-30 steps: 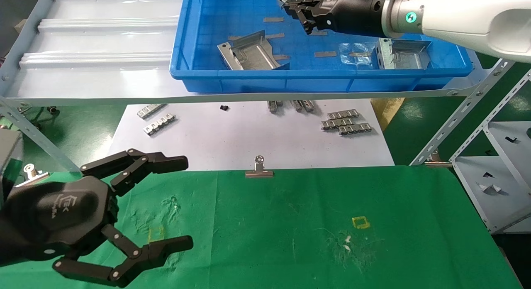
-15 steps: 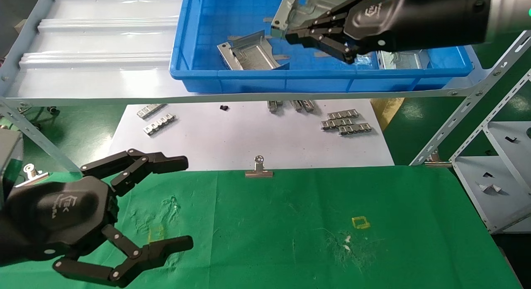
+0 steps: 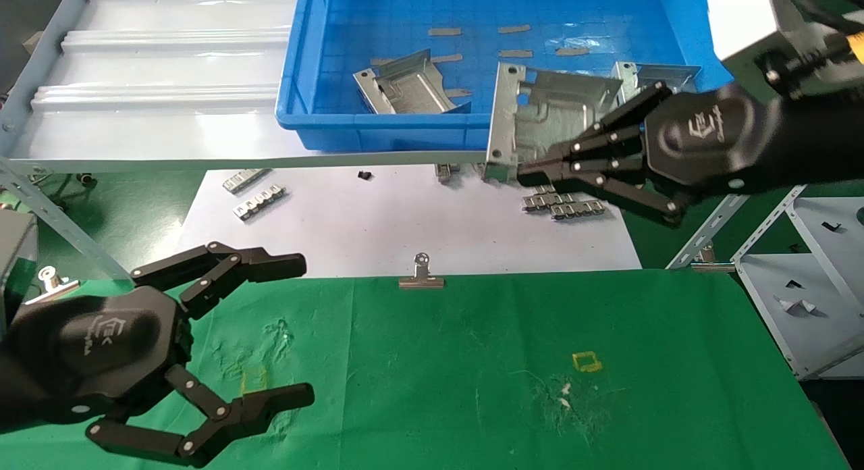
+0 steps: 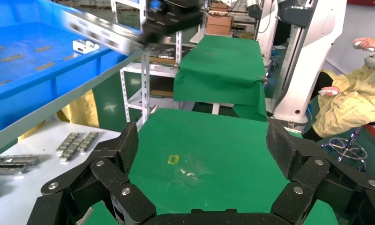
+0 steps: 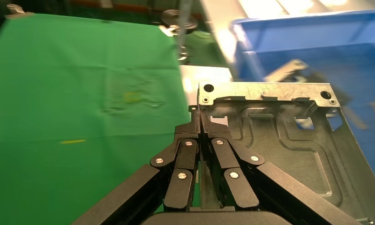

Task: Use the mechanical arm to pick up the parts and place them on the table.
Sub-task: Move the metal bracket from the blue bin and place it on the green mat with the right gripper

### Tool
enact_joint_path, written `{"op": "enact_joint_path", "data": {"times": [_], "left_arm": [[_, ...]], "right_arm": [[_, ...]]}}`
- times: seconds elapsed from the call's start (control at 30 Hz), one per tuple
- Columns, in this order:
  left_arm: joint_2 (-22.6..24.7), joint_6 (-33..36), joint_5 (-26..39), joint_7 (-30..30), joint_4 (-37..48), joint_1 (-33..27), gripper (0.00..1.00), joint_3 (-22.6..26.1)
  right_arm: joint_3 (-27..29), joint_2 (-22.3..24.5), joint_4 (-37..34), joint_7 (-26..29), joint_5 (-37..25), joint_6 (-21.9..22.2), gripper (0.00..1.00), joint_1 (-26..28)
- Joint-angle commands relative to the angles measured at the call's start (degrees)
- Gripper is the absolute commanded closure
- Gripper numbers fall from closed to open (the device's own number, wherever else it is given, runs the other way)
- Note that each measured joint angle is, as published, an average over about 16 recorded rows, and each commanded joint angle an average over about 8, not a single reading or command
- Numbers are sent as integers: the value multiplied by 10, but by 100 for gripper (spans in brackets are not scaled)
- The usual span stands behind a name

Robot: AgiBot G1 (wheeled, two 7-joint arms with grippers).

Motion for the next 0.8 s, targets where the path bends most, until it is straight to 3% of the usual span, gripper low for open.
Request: {"op": "enact_joint_path", "data": {"times": [0.03, 0.2, 0.33, 0.5, 0.8], "left_arm": [[0, 0, 0, 0, 0, 0, 0, 0], [0, 0, 0, 0, 0, 0, 0, 0], [0, 0, 0, 0, 0, 0, 0, 0], [0, 0, 0, 0, 0, 0, 0, 0], [0, 0, 0, 0, 0, 0, 0, 0]], "right_arm": [[-18, 34, 56, 23, 30, 1, 100, -9], [-83, 73, 108, 34, 57, 3, 100, -46], [-139, 73, 101, 4, 32, 10, 100, -79], [-186, 38, 24, -69, -20, 21, 100, -107], [-211, -53, -149, -194, -65, 59, 100, -138]]}}
